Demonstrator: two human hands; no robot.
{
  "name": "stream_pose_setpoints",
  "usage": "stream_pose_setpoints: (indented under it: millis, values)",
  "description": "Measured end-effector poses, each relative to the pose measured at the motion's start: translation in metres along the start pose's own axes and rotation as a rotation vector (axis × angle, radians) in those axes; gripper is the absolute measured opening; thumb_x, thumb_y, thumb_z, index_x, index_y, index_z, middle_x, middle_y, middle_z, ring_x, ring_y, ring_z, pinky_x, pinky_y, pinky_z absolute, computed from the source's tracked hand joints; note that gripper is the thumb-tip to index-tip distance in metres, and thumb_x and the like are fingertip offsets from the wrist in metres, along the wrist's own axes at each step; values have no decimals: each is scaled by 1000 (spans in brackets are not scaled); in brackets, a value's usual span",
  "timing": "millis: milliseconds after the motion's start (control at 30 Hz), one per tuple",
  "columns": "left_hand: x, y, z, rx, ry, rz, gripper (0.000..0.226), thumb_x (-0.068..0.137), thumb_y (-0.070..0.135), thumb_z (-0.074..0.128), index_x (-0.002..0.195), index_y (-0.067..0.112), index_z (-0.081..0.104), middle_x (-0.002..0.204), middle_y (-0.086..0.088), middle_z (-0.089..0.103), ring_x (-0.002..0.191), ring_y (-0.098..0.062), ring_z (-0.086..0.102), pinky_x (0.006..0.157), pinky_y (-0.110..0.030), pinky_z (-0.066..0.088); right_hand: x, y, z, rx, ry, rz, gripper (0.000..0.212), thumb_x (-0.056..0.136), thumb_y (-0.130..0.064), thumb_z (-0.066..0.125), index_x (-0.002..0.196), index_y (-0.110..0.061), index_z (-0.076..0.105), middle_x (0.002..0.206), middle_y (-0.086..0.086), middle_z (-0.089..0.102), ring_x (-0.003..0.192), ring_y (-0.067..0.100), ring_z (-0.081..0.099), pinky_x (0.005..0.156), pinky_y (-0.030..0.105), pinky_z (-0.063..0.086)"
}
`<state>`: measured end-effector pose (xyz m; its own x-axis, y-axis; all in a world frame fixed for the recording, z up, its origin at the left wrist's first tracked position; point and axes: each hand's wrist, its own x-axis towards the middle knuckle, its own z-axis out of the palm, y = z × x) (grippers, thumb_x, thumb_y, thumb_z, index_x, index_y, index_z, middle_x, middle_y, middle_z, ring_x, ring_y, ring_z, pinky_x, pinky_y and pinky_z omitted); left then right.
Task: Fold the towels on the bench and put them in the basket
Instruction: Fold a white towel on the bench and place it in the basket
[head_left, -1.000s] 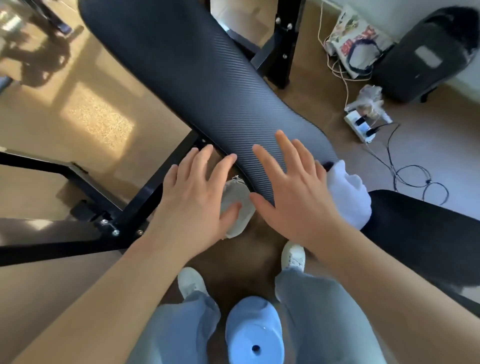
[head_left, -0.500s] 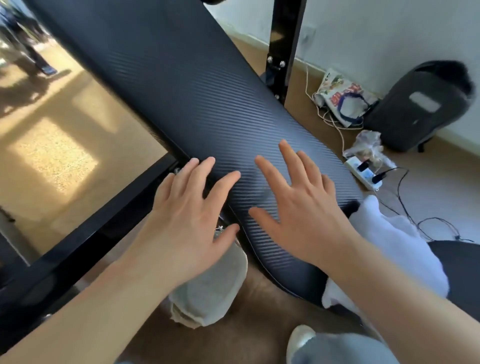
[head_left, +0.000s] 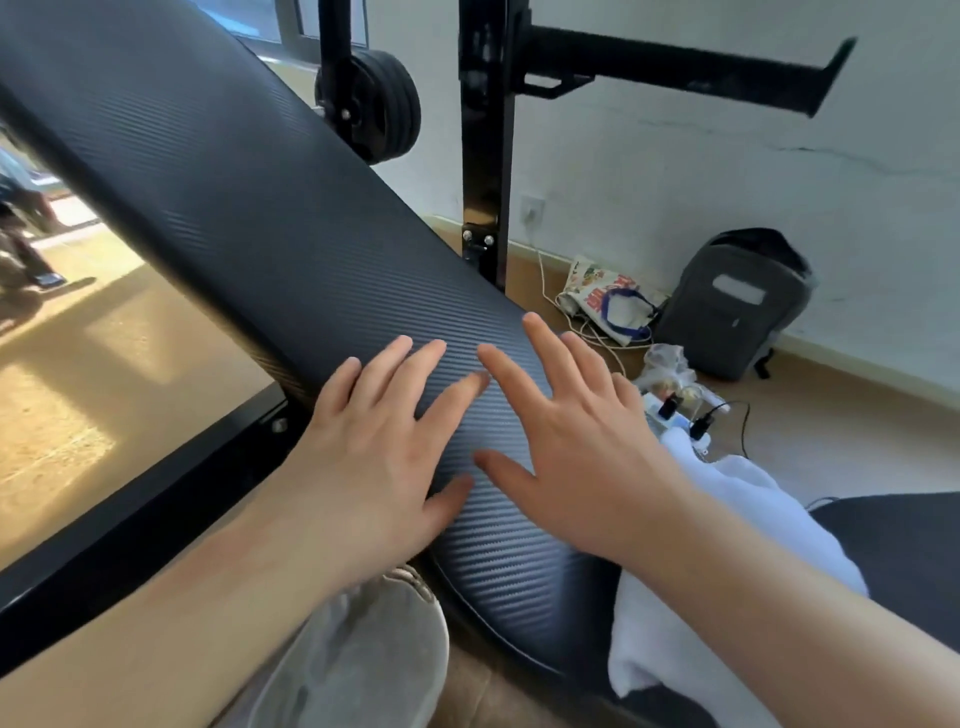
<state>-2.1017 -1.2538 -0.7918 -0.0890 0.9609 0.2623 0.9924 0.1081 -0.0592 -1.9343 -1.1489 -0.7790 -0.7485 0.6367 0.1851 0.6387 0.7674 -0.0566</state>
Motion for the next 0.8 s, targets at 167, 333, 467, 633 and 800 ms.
stream_pose_setpoints:
  millis: [167, 333, 467, 633, 800]
  values:
    - [-4, 19, 10, -8, -58, 30, 73, 88, 64, 38, 153, 34, 22, 163, -9, 22, 153, -31, 16, 120, -56, 22, -19, 13, -3, 4, -2, 39, 85, 94, -67, 47, 157, -45, -5, 168, -3, -13, 156, 31, -4, 119, 63, 22]
    - [-11, 53, 7, -46, -76, 39, 74, 87, 65, 33, 154, 36, 18, 166, -8, 16, 154, -30, 11, 122, -53, 16, -47, 31, -6, -37, -5, 108, 85, 92, -69, 48, 156, -44, -3, 168, -3, -11, 155, 31, 0, 116, 63, 26]
    - [-15, 81, 4, -53, -116, 58, 74, 94, 64, 40, 156, 39, 6, 167, -3, -1, 154, -25, -3, 124, -49, 6, -72, 45, -8, -51, -38, 153, 86, 91, -69, 49, 156, -43, 0, 168, -1, -7, 154, 32, 3, 113, 63, 30]
    - [-25, 117, 2, -139, -121, 105, 72, 93, 61, 46, 155, 38, 18, 165, -2, 13, 153, -23, 10, 122, -47, 16, -98, 67, -12, -51, -65, 210, 82, 92, -68, 47, 156, -42, 3, 168, 2, -1, 153, 35, 6, 109, 63, 32]
    - [-29, 153, 10, -200, -137, 166, 69, 93, 60, 48, 153, 37, 24, 161, 0, 23, 149, -22, 21, 118, -45, 27, -113, 83, -2, 8, -125, 290, 76, 93, -67, 47, 156, -39, 15, 165, 3, 16, 149, 33, 18, 107, 60, 35]
